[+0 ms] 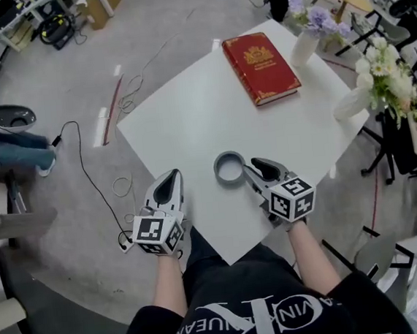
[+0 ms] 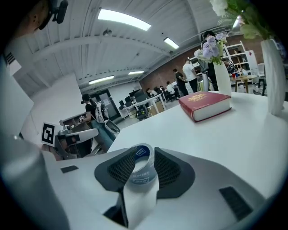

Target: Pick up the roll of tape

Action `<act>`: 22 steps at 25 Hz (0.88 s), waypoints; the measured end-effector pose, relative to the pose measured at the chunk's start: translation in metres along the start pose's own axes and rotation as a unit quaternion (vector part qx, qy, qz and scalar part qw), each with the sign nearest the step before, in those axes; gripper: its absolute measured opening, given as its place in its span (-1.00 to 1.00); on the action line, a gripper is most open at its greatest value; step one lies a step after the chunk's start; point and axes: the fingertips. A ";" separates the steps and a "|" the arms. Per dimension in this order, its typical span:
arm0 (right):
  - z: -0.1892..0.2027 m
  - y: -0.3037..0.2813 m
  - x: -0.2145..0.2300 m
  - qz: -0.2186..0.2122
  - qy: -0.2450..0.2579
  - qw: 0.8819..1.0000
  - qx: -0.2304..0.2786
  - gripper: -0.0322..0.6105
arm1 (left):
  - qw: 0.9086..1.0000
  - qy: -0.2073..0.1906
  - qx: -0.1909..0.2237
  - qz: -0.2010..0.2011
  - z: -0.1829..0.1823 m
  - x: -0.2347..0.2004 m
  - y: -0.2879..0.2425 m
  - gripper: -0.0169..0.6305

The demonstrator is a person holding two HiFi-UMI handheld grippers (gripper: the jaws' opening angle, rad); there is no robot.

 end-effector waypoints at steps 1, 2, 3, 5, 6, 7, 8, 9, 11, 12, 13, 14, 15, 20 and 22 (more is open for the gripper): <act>0.001 -0.003 0.001 0.008 -0.007 1.000 -0.005 -0.47 | 1.000 -0.002 0.000 0.009 -0.002 -0.001 -0.005 -0.94; 0.003 -0.006 0.002 0.016 -0.014 1.000 -0.010 -0.47 | 1.000 -0.004 -0.002 0.017 -0.004 -0.002 -0.009 -0.94; 0.004 -0.008 0.004 0.025 -0.020 0.999 -0.014 -0.46 | 1.000 -0.005 -0.004 0.026 -0.004 -0.001 -0.013 -0.94; 0.007 -0.014 0.007 0.041 -0.029 0.999 -0.022 -0.46 | 0.999 -0.010 -0.010 0.040 -0.002 0.000 -0.021 -0.94; 0.009 -0.017 0.009 0.047 -0.033 0.998 -0.027 -0.46 | 0.999 -0.010 -0.013 0.045 -0.001 0.000 -0.024 -0.94; 0.010 -0.021 0.011 0.053 -0.037 0.997 -0.033 -0.44 | 0.999 -0.010 -0.015 0.049 0.000 0.000 -0.027 -0.94; 0.012 -0.024 0.013 0.060 -0.039 0.997 -0.040 -0.44 | 0.998 -0.009 -0.017 0.053 0.001 0.000 -0.029 -0.94; 0.014 -0.027 0.014 0.066 -0.041 0.996 -0.047 -0.44 | 0.998 -0.010 -0.019 0.056 0.002 -0.001 -0.030 -0.94; 0.017 -0.034 0.017 0.076 -0.046 0.994 -0.060 -0.44 | 0.998 -0.011 -0.022 0.059 0.003 -0.002 -0.032 -0.94; 0.019 -0.036 0.018 0.082 -0.048 0.993 -0.067 -0.45 | 0.998 -0.011 -0.023 0.060 0.004 -0.004 -0.032 -0.94; 0.020 -0.039 0.019 0.087 -0.051 0.992 -0.075 -0.46 | 0.998 -0.010 -0.023 0.059 0.003 -0.006 -0.032 -0.94; 0.022 -0.040 0.021 0.093 -0.053 0.991 -0.085 -0.47 | 0.998 -0.009 -0.023 0.058 0.003 -0.007 -0.032 -0.94; 0.024 -0.042 0.023 0.098 -0.057 0.989 -0.094 -0.47 | 0.998 -0.008 -0.023 0.057 0.002 -0.008 -0.031 -0.94; 0.028 -0.046 0.025 0.101 -0.059 0.986 -0.117 -0.50 | 0.999 -0.001 -0.020 0.047 0.003 -0.015 -0.026 -0.94; 0.026 -0.048 0.025 0.095 -0.044 0.987 -0.125 -0.61 | 0.999 0.002 -0.021 0.043 0.004 -0.017 -0.025 -0.94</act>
Point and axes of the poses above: the fingertips, and each gripper's own axes: y backward along the fingers, x to its right, z out of its underside, and after that the axes turned 8 degrees about -z, right-handed
